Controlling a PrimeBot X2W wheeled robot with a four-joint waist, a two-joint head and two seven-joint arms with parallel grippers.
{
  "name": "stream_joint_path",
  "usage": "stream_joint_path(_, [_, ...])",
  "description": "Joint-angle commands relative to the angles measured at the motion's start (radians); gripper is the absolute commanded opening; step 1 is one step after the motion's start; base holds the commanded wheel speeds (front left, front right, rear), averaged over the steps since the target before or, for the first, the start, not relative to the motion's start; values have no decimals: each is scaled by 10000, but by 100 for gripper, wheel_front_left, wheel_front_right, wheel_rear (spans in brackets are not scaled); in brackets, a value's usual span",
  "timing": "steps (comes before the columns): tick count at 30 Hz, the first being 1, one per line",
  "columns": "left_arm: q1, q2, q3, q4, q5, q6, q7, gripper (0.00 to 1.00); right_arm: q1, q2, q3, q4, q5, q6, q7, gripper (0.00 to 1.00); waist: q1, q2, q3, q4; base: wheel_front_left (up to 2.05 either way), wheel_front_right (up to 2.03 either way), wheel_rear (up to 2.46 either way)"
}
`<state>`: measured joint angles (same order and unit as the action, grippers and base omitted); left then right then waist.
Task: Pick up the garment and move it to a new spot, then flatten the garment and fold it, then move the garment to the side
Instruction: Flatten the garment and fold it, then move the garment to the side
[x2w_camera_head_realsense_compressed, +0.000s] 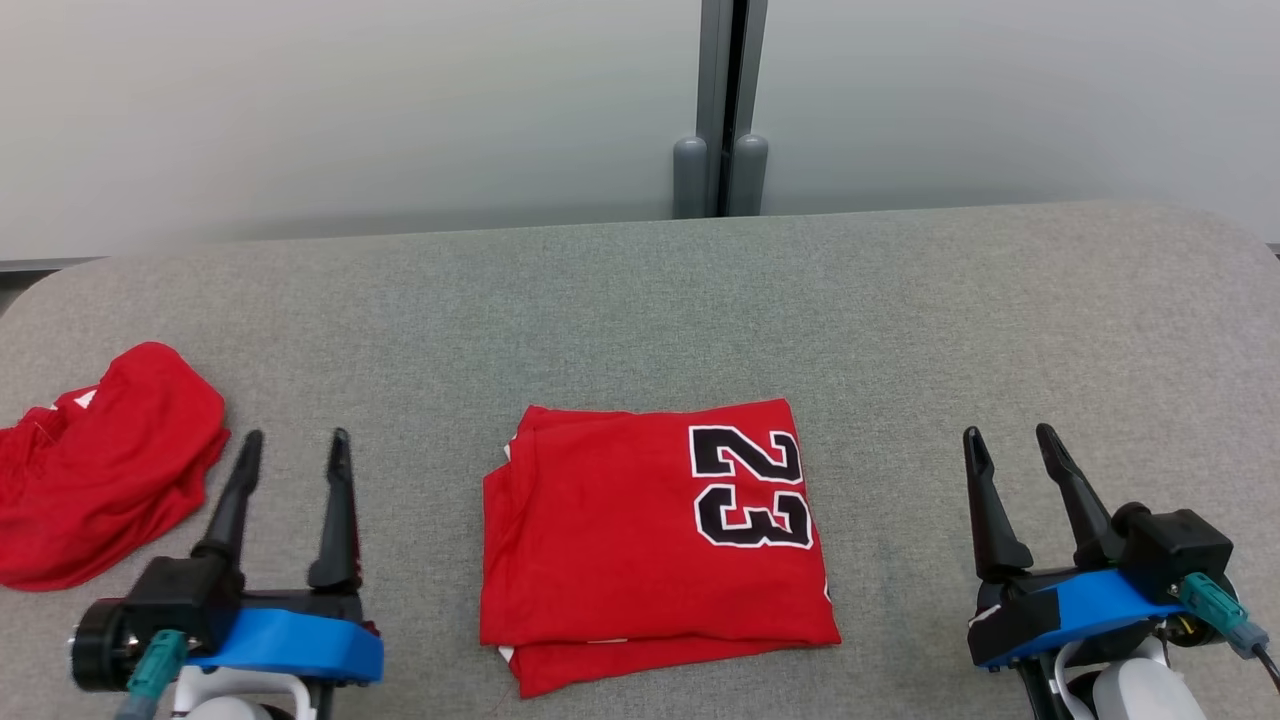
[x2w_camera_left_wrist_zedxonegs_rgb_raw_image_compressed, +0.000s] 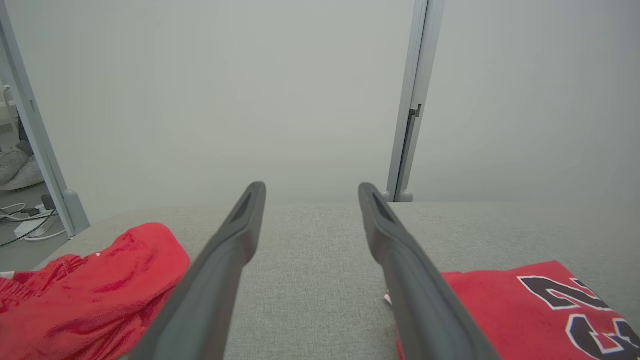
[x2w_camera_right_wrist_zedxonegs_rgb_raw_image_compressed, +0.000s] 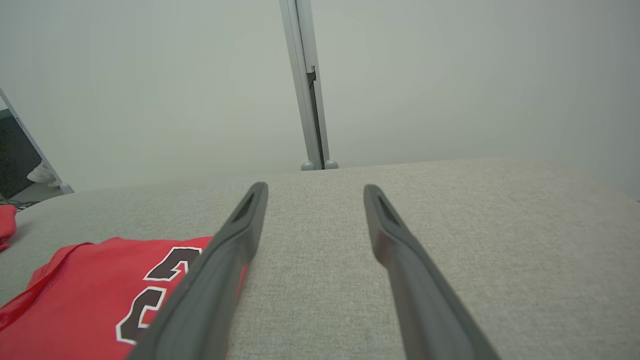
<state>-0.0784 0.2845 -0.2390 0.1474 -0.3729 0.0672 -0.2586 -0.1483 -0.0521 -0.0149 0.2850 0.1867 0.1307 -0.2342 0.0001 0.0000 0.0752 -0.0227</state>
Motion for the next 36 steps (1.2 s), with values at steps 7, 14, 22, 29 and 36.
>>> stream_joint_path(7, [407,188,978,-26,167,375,-71,100,180,-39,36,-240,-180,1,-89,100,-1,0,-157,-50,0,0,0])
stream_joint_path(14, [811,47,1338,273,405,240,-75,100,659,-9,46,-590,-387,1,78,100,-1,0,-402,-49,0,0,0])
stream_joint_path(22, [958,-221,1377,424,605,-236,-76,100,1165,7,-74,-990,-539,1,355,100,-1,0,-536,24,0,0,0])
stream_joint_path(29, [1031,-476,1547,582,713,-636,-77,100,1408,10,-48,-1173,-489,1,663,100,-1,0,-592,81,0,0,0])
stream_joint_path(36, [998,-562,1761,706,911,-668,-77,100,1444,11,21,-1108,-453,1,737,100,-1,0,-575,96,0,0,0])
